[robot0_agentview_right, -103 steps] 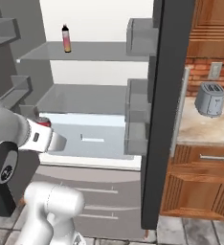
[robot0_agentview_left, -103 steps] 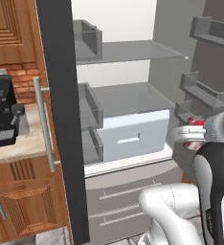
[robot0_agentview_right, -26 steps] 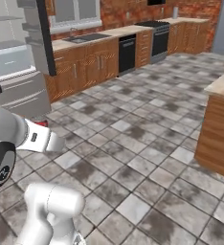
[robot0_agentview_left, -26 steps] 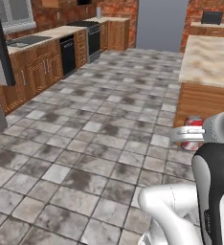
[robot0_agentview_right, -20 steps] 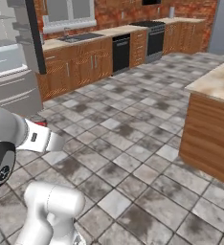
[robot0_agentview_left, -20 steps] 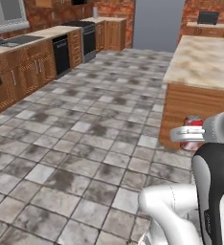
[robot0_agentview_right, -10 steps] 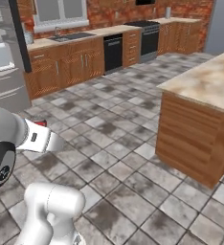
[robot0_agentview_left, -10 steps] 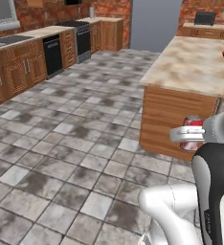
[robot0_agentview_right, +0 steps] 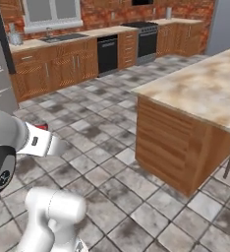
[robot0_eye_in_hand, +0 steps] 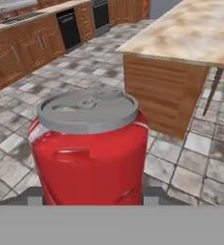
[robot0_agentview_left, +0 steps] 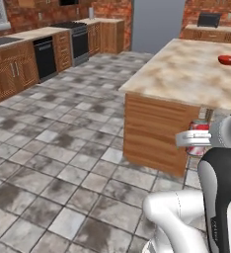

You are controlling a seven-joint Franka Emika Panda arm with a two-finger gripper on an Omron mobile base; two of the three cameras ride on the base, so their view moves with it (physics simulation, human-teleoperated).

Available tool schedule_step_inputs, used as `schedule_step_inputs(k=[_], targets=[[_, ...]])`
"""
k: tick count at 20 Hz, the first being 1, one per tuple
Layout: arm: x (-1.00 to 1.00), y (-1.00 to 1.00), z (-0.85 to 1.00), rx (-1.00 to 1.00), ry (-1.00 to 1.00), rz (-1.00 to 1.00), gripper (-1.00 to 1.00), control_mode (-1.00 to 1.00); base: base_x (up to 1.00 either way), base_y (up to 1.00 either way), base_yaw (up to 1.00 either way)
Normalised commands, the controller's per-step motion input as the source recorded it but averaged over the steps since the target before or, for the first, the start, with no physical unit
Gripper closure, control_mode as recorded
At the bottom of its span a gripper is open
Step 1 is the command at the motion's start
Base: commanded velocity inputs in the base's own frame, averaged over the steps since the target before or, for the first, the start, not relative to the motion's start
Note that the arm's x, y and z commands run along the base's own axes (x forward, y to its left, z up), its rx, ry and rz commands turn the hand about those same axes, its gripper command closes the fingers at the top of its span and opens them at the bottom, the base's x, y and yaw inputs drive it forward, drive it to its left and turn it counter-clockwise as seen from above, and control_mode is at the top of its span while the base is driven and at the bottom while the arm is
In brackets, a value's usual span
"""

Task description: Open the fridge, grab two sodas, and place both sodas inside the bowl with ice on the dining counter.

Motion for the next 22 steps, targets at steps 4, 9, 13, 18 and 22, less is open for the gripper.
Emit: schedule_step_inputs(k=[4, 9, 13, 18, 22], targets=[[0.00, 0.00, 0.00, 0.00, 0.00, 0.00, 1.00, 1.00, 0.36, -1.00, 0.09], [0.00, 0.00, 0.00, 0.00, 0.00, 0.00, 1.00, 1.00, 0.39, -1.00, 0.10], [0.00, 0.00, 0.00, 0.00, 0.00, 0.00, 1.00, 1.00, 0.38, -1.00, 0.11], [0.00, 0.00, 0.00, 0.00, 0.00, 0.00, 1.00, 1.00, 0.36, -1.00, 0.11], [0.00, 0.00, 0.00, 0.00, 0.00, 0.00, 1.00, 1.00, 0.34, -1.00, 0.10]])
